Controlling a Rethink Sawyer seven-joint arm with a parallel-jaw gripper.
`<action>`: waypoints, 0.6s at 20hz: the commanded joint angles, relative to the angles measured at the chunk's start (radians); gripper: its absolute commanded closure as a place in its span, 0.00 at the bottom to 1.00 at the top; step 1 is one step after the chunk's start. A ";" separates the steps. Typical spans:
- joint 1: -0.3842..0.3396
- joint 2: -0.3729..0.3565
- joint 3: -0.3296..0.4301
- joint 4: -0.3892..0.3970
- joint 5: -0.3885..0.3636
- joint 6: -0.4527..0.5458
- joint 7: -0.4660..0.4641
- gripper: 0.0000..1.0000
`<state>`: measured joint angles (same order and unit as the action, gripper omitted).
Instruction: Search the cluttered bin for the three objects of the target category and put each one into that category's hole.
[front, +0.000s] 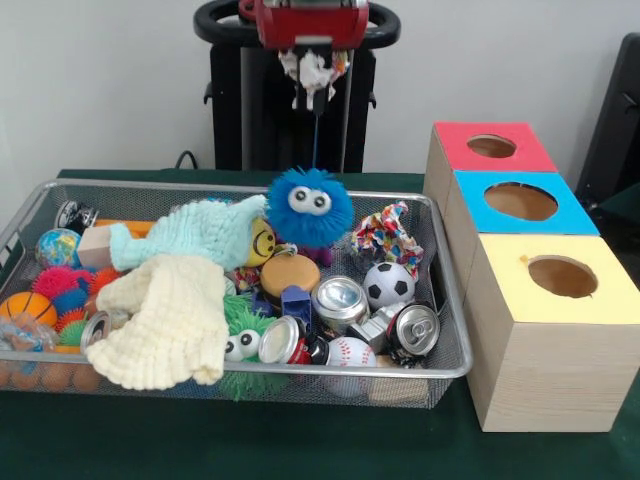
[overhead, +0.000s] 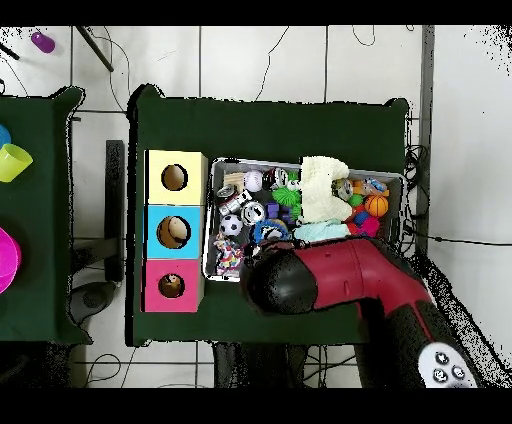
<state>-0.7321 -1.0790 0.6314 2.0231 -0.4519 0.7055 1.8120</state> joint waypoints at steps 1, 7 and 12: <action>-0.043 -0.216 0.080 0.164 0.125 0.117 -0.239 1.00; -0.042 -0.208 0.087 0.154 0.119 0.130 -0.231 1.00; -0.045 -0.169 0.092 0.150 0.087 0.100 -0.208 1.00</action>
<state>-0.7579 -1.2622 0.6639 2.0980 -0.3653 0.7144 1.8120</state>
